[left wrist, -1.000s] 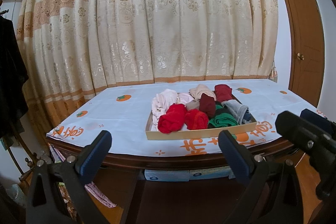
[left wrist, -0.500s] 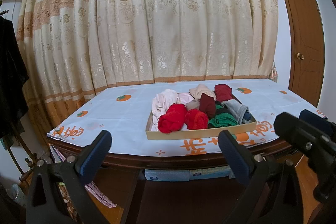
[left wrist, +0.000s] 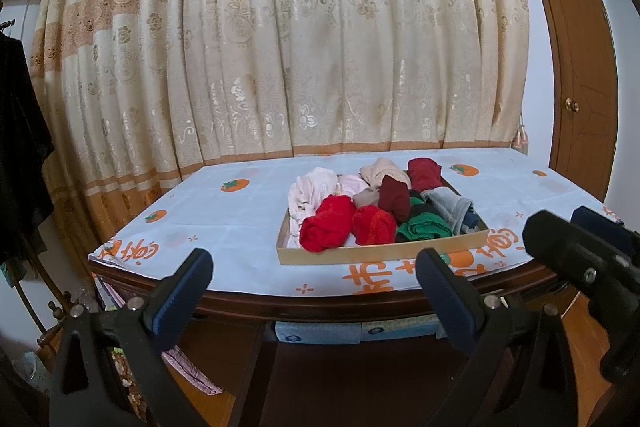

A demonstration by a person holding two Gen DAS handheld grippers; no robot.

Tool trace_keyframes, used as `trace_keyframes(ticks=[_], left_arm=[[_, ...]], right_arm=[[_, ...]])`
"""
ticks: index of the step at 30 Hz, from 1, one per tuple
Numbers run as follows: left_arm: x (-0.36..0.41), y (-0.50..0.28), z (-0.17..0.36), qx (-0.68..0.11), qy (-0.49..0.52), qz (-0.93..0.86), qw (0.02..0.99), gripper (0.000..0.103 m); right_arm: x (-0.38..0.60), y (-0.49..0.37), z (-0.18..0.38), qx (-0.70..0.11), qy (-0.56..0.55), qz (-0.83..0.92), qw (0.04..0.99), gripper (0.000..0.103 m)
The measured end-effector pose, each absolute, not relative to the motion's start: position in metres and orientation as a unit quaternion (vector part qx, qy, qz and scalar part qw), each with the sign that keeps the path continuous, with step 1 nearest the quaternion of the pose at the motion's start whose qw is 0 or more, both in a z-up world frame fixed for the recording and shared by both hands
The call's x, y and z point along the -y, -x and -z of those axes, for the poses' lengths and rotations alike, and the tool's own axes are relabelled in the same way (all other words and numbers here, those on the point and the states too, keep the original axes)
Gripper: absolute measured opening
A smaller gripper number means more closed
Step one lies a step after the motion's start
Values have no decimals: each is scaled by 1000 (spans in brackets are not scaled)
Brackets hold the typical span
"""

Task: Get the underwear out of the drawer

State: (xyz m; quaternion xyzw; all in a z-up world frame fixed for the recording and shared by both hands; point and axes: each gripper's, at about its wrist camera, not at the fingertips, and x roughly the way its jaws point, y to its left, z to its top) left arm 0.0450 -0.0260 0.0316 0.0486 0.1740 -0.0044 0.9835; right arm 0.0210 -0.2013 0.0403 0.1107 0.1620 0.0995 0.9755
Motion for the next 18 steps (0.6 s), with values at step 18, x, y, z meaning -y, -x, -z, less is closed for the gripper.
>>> trace_keyframes(ticks=[18], left_arm=[[24, -46, -24, -182, -42, 12, 982, 103]], right_arm=[[202, -21, -39, -160, -113, -98, 976, 84]])
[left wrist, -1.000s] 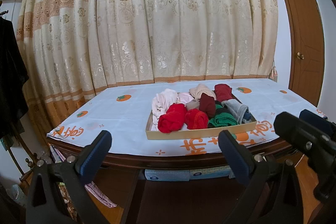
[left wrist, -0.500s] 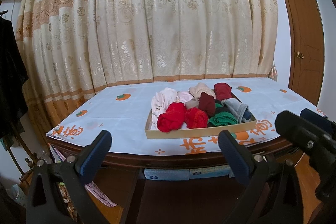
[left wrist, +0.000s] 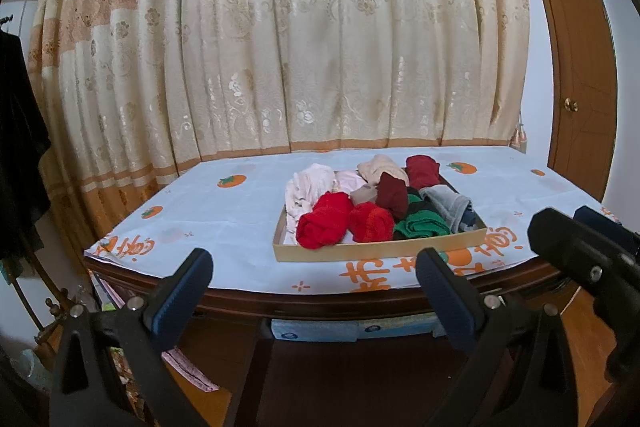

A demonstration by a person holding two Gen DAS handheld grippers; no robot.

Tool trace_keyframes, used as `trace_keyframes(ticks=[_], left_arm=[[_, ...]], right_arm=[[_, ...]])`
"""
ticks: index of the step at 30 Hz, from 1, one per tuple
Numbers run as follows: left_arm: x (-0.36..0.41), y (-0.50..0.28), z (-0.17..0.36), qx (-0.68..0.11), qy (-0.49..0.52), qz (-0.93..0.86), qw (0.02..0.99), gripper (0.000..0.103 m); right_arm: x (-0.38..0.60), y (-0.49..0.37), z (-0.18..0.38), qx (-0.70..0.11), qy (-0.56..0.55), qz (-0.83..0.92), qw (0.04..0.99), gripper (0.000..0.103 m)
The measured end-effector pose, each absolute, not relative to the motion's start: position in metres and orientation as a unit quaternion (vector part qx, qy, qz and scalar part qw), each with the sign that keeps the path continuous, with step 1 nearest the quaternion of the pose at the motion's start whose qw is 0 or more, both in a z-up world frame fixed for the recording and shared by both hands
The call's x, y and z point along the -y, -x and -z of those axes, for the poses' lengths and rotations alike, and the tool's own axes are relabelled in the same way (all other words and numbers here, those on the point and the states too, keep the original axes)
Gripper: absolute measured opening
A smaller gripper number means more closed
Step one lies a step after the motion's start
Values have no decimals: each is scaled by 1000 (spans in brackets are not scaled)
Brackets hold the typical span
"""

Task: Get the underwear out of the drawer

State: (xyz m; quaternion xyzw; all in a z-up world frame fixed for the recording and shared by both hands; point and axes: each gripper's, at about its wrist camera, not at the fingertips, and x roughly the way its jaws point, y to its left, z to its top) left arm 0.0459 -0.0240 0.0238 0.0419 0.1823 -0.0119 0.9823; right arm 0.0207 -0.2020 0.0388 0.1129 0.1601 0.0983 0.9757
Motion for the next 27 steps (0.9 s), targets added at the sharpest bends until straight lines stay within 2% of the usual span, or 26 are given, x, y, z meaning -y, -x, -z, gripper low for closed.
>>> trace_keyframes(ticks=[27], left_arm=[[21, -85, -20, -202, -48, 9, 978, 103]], right_arm=[[203, -52, -32, -181, -118, -85, 973, 84]])
